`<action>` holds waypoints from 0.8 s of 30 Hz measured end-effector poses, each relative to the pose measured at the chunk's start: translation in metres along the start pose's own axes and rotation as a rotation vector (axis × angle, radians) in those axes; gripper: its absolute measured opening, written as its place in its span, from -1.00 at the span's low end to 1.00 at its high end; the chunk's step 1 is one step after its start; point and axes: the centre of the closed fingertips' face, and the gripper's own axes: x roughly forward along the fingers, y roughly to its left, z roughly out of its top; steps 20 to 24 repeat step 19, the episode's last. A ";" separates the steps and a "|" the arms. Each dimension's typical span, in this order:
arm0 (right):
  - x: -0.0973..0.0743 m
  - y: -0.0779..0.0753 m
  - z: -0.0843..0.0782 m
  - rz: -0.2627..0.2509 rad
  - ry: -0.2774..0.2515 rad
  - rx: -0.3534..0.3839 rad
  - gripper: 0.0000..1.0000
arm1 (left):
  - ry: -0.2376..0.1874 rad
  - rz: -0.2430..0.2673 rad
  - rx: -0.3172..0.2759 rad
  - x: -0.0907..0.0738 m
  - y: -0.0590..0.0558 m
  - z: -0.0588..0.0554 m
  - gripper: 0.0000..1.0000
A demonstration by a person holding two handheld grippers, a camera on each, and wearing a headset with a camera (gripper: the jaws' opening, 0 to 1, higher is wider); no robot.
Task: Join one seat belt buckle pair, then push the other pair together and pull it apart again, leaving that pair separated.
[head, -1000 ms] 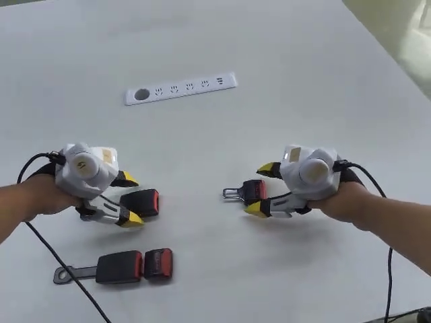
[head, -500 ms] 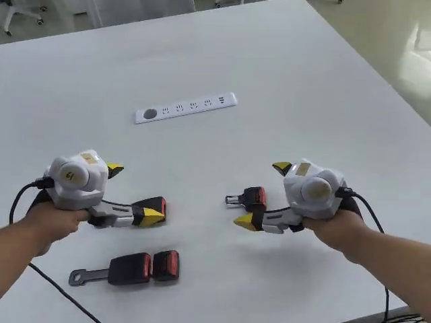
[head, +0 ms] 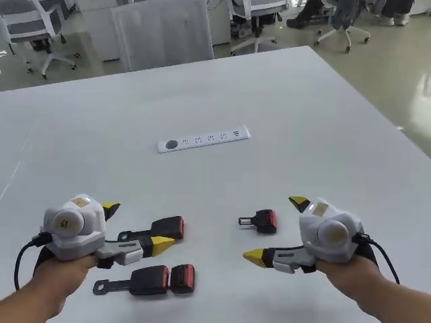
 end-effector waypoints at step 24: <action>-0.039 0.023 -0.001 -0.037 -0.068 0.038 0.99 | -0.071 0.040 -0.014 -0.068 -0.021 -0.032 1.00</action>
